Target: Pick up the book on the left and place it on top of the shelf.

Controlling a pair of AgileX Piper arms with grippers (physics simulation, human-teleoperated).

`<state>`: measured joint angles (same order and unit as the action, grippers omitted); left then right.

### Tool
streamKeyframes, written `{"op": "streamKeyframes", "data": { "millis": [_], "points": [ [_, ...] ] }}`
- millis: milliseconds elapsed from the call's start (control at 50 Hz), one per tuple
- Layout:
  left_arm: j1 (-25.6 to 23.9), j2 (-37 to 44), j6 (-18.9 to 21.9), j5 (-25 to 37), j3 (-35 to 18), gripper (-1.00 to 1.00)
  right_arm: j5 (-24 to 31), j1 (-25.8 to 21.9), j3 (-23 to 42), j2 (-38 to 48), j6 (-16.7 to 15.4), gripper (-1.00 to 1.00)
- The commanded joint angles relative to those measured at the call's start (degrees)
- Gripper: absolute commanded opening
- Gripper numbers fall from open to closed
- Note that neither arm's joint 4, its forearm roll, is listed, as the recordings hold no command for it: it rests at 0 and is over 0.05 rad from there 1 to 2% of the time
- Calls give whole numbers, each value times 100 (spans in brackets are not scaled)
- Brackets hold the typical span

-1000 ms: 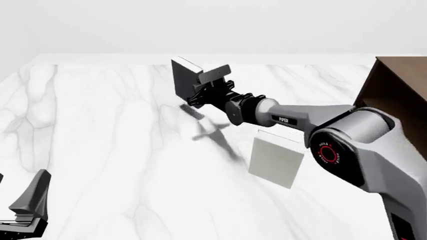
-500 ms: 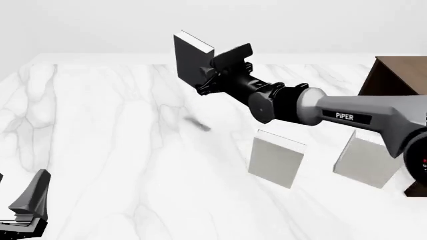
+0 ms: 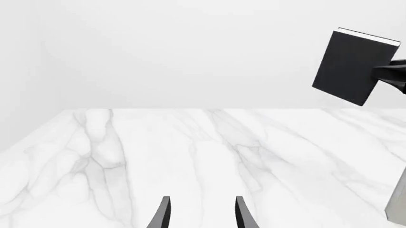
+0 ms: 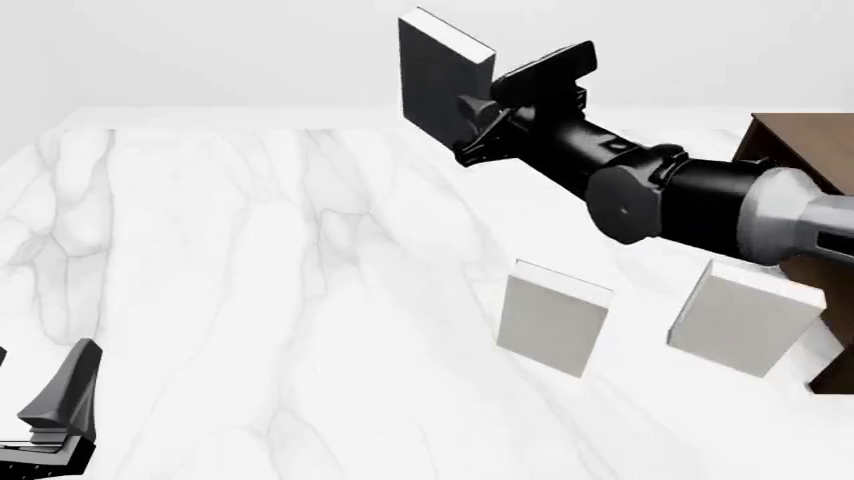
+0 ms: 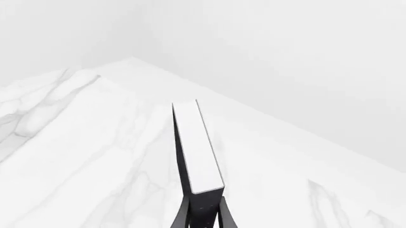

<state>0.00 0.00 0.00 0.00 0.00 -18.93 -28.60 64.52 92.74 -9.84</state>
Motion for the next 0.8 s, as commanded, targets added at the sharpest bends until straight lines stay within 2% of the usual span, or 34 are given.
{"op": "streamKeyframes", "data": {
  "millis": [20, 300, 340, 400, 480, 600, 800],
  "points": [
    [0, 0, 0, 0, 0, 100, 135, 317, -523, -1017, -126, -100],
    [0, 0, 0, 0, 0, 100, 612, 676, -1096, -2290, -540, -100],
    [0, 0, 0, 0, 0, 100, 772, 745, -1092, -2507, -564, -100],
    [0, 0, 0, 0, 0, 100, 900, 893, -1161, -2761, -810, -100],
    [0, 0, 0, 0, 0, 100, 1141, 1040, -1138, -3111, -815, -100],
    [0, 0, 0, 0, 0, 100, 1584, 1186, -1085, -3590, -1080, -100],
    [0, 0, 0, 0, 0, 100, 1790, 1503, -1200, -4035, -1268, -100]
  ]
}}
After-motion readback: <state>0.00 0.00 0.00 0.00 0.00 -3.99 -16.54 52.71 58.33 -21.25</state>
